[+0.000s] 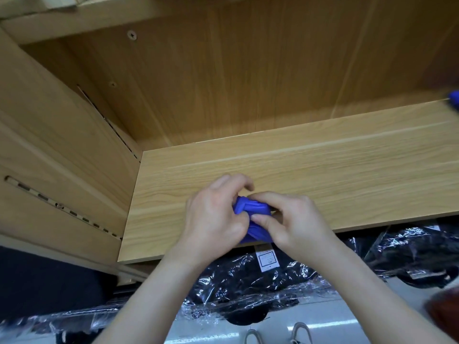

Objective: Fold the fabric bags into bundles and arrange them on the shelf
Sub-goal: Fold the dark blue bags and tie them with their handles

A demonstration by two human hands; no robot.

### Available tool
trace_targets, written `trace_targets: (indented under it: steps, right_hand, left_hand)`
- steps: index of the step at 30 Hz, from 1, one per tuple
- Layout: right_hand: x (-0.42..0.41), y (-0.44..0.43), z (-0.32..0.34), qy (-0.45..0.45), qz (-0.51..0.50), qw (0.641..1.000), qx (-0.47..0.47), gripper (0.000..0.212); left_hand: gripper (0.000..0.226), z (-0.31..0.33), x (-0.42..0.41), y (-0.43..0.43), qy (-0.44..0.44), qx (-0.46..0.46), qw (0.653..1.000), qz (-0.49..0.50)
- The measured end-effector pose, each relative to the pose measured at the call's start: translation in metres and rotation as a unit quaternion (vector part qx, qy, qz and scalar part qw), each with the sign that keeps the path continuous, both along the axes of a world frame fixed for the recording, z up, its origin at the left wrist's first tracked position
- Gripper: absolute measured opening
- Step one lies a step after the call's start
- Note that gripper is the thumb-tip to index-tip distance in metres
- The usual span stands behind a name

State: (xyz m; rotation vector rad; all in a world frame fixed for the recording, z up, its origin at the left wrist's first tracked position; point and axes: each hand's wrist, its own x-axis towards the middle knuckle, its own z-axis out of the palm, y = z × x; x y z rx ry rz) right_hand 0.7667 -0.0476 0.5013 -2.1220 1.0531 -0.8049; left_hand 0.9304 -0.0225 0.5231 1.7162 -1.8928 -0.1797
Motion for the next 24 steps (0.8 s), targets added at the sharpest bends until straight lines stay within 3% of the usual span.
trace_targets:
  steps: [2, 4, 6, 10, 12, 14, 17, 18, 22, 24]
  right_hand:
    - [-0.004, 0.0, -0.009, -0.022, -0.029, 0.999, -0.022, 0.026]
    - [-0.003, 0.001, -0.014, -0.015, -0.047, 0.997, -0.062, 0.023]
    - [-0.004, 0.002, -0.016, -0.025, -0.05, 0.997, -0.059, 0.022]
    - [-0.005, 0.001, -0.014, -0.092, -0.05, 0.993, 0.053, 0.021]
    - [-0.004, -0.002, -0.008, -0.138, -0.044, 0.984, 0.099, 0.02]
    - [-0.003, -0.007, 0.0, -0.176, -0.032, 0.976, 0.122, 0.022]
    - [-0.003, -0.015, 0.008, -0.229, -0.02, 0.96, 0.161, 0.018]
    - [-0.003, -0.017, 0.008, -0.228, -0.021, 0.96, 0.162, 0.016]
    - [-0.003, -0.019, 0.006, -0.265, -0.068, 0.948, 0.162, 0.016]
    - [-0.001, -0.019, 0.009, -0.298, -0.083, 0.935, 0.175, 0.015]
  left_hand:
    - [0.043, -0.003, 0.004, -0.002, 0.027, 0.005, 0.999, -0.045]
    - [0.045, 0.0, 0.01, -0.004, 0.089, 0.064, 0.991, -0.078]
    - [0.044, 0.006, 0.015, -0.007, 0.096, 0.134, 0.982, -0.091]
    - [0.027, 0.018, 0.027, -0.014, 0.013, 0.221, 0.967, -0.122]
    - [0.029, 0.021, 0.031, -0.016, 0.04, 0.227, 0.962, -0.146]
    - [0.033, 0.021, 0.029, -0.017, 0.159, 0.216, 0.951, -0.155]
    - [0.043, 0.015, 0.02, -0.017, 0.424, 0.228, 0.865, -0.14]
    - [0.044, 0.011, 0.015, -0.016, 0.458, 0.219, 0.852, -0.129]
    - [0.019, -0.003, -0.003, -0.015, 0.489, 0.136, 0.859, -0.061]
    - [0.016, -0.008, -0.009, -0.012, 0.529, 0.124, 0.839, -0.04]
